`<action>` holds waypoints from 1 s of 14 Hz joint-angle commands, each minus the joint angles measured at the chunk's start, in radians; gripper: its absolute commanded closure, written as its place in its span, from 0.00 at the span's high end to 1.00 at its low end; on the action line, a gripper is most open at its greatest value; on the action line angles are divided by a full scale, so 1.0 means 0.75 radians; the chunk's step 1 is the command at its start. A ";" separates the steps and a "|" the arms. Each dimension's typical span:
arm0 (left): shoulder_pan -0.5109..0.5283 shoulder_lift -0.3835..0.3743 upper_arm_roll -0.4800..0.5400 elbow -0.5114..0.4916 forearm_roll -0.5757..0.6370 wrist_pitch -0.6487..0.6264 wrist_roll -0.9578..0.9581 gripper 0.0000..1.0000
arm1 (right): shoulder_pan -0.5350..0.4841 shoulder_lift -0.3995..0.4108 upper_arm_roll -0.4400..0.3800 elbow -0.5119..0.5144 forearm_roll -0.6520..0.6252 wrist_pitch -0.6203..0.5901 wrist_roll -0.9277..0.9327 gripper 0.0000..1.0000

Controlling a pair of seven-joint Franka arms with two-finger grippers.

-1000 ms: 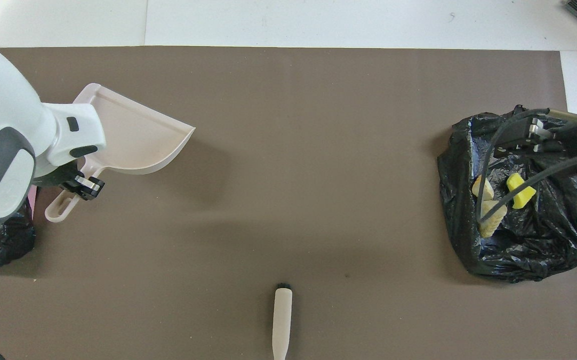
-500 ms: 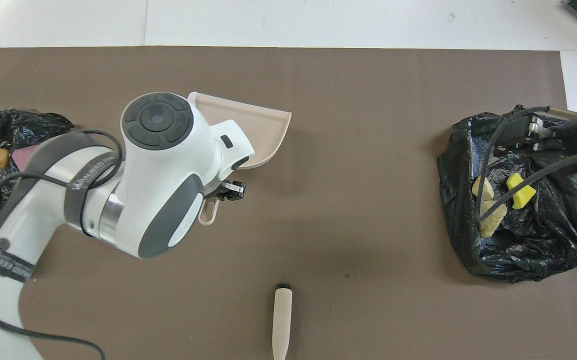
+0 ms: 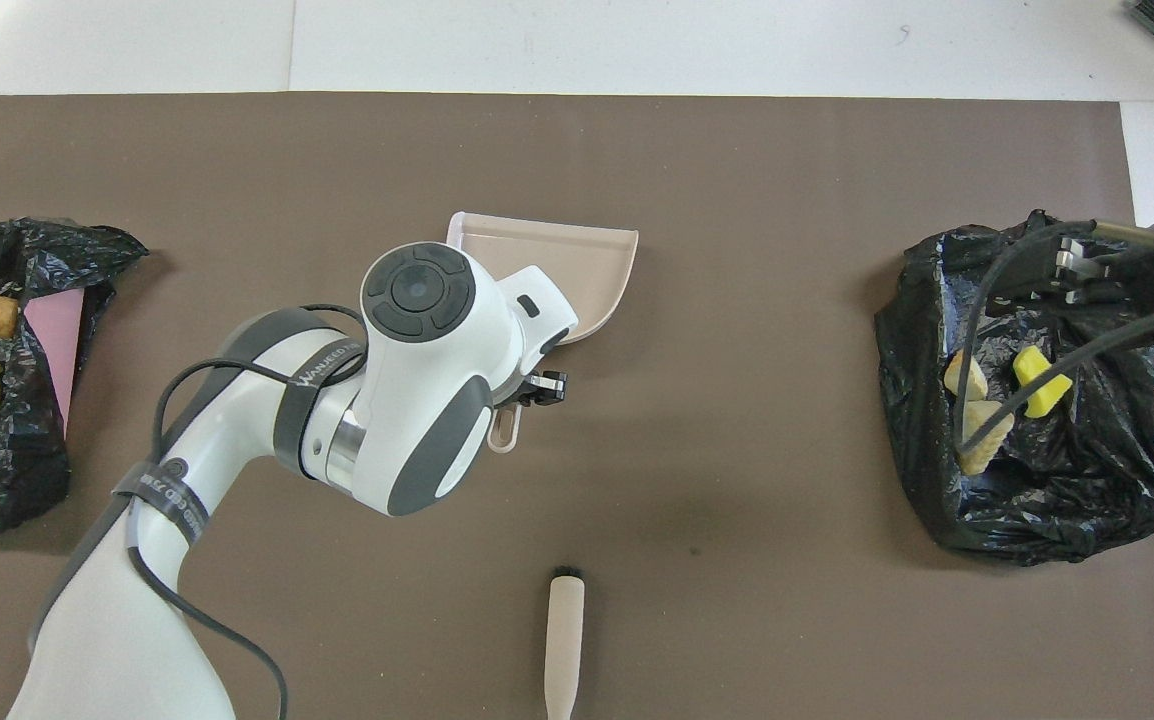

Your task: Sweep and dump trash in bin

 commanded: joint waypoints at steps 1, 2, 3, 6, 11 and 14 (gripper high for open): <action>-0.035 -0.043 0.025 -0.049 -0.016 0.033 -0.083 0.37 | -0.023 -0.024 -0.043 -0.002 0.002 -0.033 -0.170 1.00; -0.033 -0.041 0.027 -0.047 -0.016 0.033 -0.091 0.99 | -0.009 -0.024 -0.077 -0.002 0.002 -0.048 -0.215 1.00; -0.031 -0.049 0.031 -0.041 -0.016 0.009 -0.102 1.00 | -0.005 -0.028 -0.094 -0.002 0.004 -0.056 -0.229 1.00; 0.103 -0.074 0.041 -0.028 -0.012 0.000 -0.087 1.00 | 0.021 -0.035 -0.102 -0.004 0.006 -0.080 -0.232 1.00; 0.314 -0.080 0.045 0.014 0.057 0.037 -0.041 1.00 | 0.060 -0.049 -0.151 -0.006 0.059 -0.134 -0.234 1.00; 0.463 -0.094 0.045 0.055 0.078 0.033 0.053 1.00 | 0.140 -0.049 -0.243 -0.006 0.059 -0.132 -0.234 1.00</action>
